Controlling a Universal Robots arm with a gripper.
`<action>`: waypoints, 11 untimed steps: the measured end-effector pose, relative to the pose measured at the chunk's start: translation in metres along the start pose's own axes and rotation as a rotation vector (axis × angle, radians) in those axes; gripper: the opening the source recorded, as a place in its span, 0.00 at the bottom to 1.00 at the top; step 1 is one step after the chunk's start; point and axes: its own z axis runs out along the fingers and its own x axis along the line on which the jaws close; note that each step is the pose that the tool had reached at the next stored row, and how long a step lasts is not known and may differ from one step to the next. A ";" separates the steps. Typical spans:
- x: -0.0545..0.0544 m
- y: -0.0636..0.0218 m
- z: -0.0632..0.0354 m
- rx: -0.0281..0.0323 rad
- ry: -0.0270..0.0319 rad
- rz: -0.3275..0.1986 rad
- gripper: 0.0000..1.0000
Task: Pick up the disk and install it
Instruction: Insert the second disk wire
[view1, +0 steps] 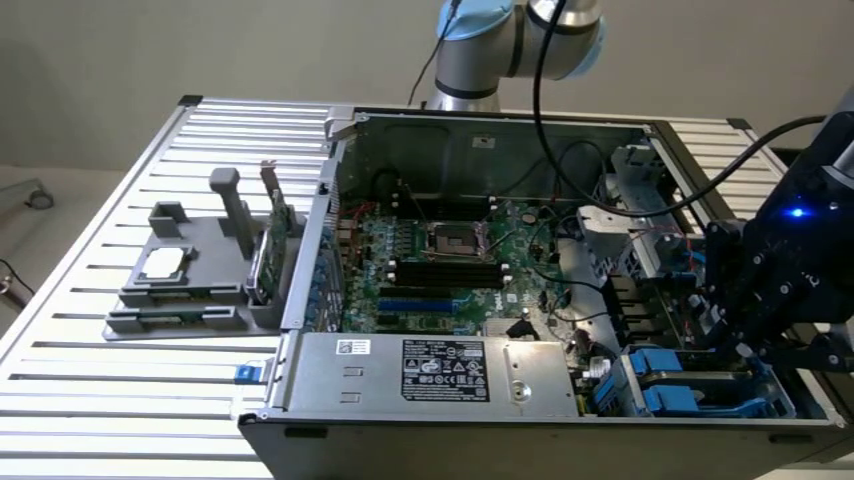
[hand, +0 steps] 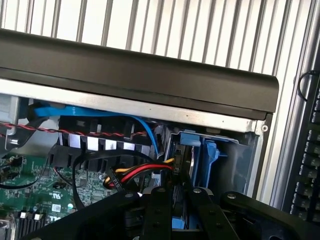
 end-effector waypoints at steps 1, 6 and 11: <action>0.000 0.0000 0.0001 0.0002 -0.0010 0.002 0.18; 0.000 0.0000 0.0004 0.0016 -0.0082 0.010 0.18; 0.000 -0.0005 0.0007 0.0022 -0.0118 0.013 0.18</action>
